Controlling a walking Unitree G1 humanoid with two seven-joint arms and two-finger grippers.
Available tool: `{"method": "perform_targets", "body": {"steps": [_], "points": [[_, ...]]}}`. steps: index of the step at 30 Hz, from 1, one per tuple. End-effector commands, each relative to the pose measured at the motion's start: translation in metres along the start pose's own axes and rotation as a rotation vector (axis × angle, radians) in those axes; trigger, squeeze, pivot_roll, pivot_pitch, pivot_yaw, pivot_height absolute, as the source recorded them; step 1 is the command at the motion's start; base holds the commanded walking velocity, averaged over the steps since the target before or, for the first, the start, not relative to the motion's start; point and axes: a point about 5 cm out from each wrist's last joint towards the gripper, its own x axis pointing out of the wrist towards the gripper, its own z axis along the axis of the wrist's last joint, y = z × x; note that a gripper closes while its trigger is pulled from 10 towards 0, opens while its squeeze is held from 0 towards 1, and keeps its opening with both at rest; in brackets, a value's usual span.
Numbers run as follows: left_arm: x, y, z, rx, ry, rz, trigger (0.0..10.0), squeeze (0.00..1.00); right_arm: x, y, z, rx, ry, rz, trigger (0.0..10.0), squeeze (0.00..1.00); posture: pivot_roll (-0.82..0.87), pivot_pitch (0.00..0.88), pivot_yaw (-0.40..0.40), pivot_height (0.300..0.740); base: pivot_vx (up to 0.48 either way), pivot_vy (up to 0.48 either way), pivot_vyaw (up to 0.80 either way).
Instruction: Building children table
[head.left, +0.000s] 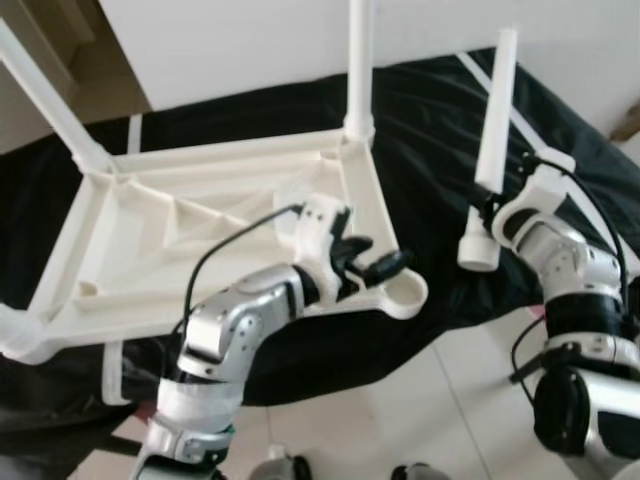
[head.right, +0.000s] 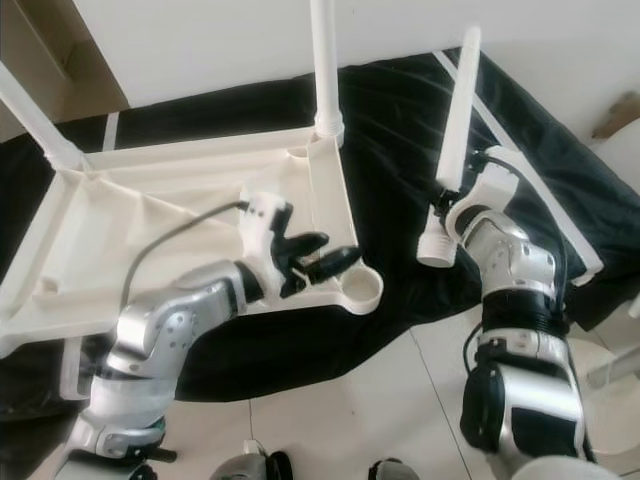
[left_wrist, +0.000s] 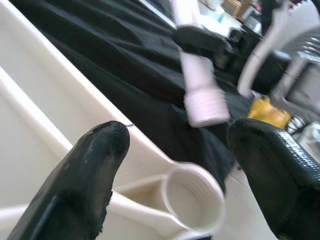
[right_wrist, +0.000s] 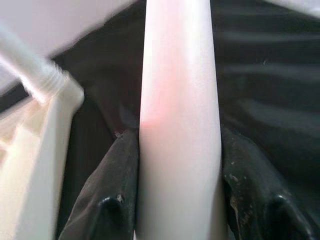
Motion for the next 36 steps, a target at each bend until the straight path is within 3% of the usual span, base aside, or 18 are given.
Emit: {"method": "perform_targets", "body": {"steps": [1,5,7,9,11,16,23,24,30,36], "points": [[-0.001,0.008,0.005,0.020,-0.027,0.043,10.0,0.00,-0.006,-0.001,0.000,0.016,-0.078,-0.034,10.0,0.00,0.00,0.000,0.060,0.740,0.000,0.000,0.00],[-0.003,0.017,0.013,0.017,-0.084,0.081,10.0,0.00,-0.011,0.003,-0.009,0.003,-0.093,-0.026,10.0,0.00,0.00,0.000,0.068,0.740,0.000,0.000,0.00],[-0.006,0.029,0.024,0.000,-0.142,0.118,10.0,0.00,-0.017,0.012,-0.022,0.048,-0.085,0.052,10.0,0.00,0.00,0.000,0.070,0.740,0.000,0.000,0.00],[-0.004,0.042,0.027,-0.016,-0.130,0.168,10.0,0.00,-0.024,0.024,-0.025,0.107,-0.102,0.168,10.0,0.00,0.00,0.000,0.071,0.740,0.000,0.000,0.00],[-0.003,0.046,0.027,-0.016,-0.123,0.184,10.0,0.00,-0.025,0.027,-0.025,0.110,-0.108,0.194,10.0,0.00,0.00,0.000,0.071,0.740,0.000,0.000,0.00],[0.002,0.057,0.033,-0.002,-0.120,0.251,10.0,0.00,-0.026,0.034,-0.027,0.046,-0.114,0.224,10.0,0.00,0.00,0.000,0.062,0.740,0.000,0.000,0.00],[0.010,0.072,0.047,0.106,-0.102,0.359,10.0,0.00,-0.034,0.067,-0.019,-0.035,-0.201,0.410,10.0,0.00,0.01,0.000,0.053,0.740,0.000,0.000,0.00],[0.012,0.083,0.052,0.111,-0.083,0.424,10.0,0.00,-0.041,0.078,-0.015,-0.038,-0.227,0.500,10.0,0.00,0.02,0.000,0.049,0.740,0.000,0.000,0.00],[0.013,0.101,0.060,0.071,-0.065,0.552,10.0,0.00,-0.048,0.085,-0.013,-0.026,-0.237,0.597,10.0,0.00,0.02,0.000,0.051,0.740,0.000,0.000,0.00],[0.015,0.105,0.068,0.100,-0.071,0.585,10.0,0.00,-0.049,0.085,-0.011,-0.039,-0.237,0.622,10.0,0.00,0.02,0.000,0.038,0.740,0.000,0.000,0.00]]}}
